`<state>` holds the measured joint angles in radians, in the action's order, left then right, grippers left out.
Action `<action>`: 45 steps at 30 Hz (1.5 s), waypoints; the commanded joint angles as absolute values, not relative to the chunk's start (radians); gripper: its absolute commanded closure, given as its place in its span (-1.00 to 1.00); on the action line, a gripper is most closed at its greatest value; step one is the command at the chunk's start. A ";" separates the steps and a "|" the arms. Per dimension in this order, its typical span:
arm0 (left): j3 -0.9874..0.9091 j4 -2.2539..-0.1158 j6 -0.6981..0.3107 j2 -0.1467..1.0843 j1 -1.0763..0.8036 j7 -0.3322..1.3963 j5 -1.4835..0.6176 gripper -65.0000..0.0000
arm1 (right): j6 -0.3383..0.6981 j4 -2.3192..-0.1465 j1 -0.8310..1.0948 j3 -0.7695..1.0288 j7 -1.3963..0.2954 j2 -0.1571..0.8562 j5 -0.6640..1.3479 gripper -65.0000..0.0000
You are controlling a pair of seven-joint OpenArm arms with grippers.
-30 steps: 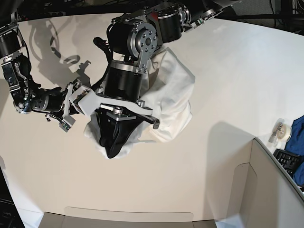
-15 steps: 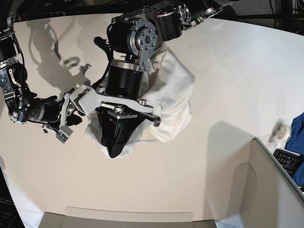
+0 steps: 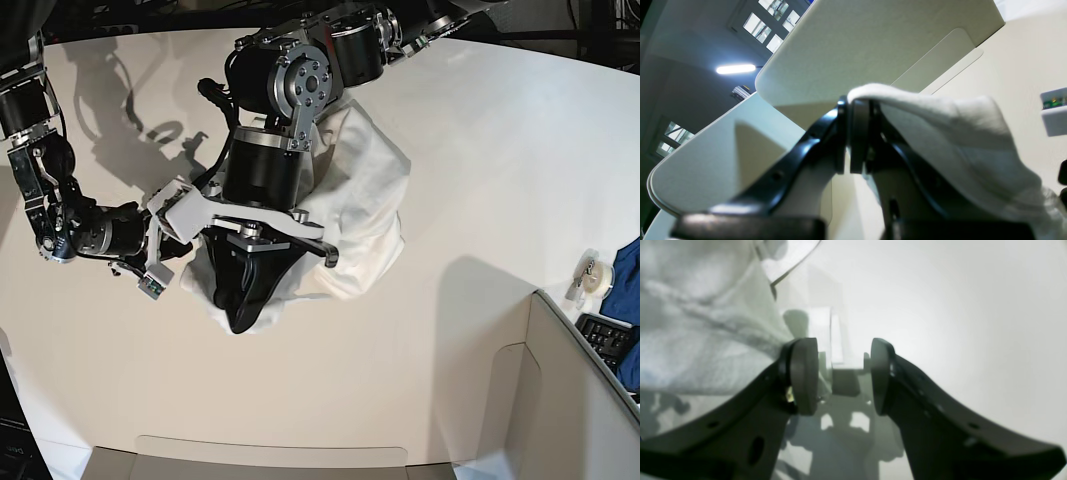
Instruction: Layout the t-shirt on the table in an organized manner, then fold the t-shirt properly
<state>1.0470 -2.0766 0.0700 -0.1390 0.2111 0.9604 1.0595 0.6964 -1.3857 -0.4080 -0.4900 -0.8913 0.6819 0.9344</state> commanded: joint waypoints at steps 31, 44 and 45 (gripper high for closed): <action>1.047 -2.091 0.082 -0.157 0.222 0.940 1.079 1.00 | 0.698 -1.399 -0.498 -0.127 -0.938 0.677 0.954 1.00; 1.043 -2.089 0.082 -0.157 0.222 0.943 1.079 1.00 | 0.698 -1.397 -0.395 -0.120 -1.290 0.659 1.225 -0.33; 1.043 -2.089 0.082 -0.157 0.222 0.943 1.079 1.00 | 0.698 -1.397 -0.392 -0.120 -1.290 0.664 1.233 -0.39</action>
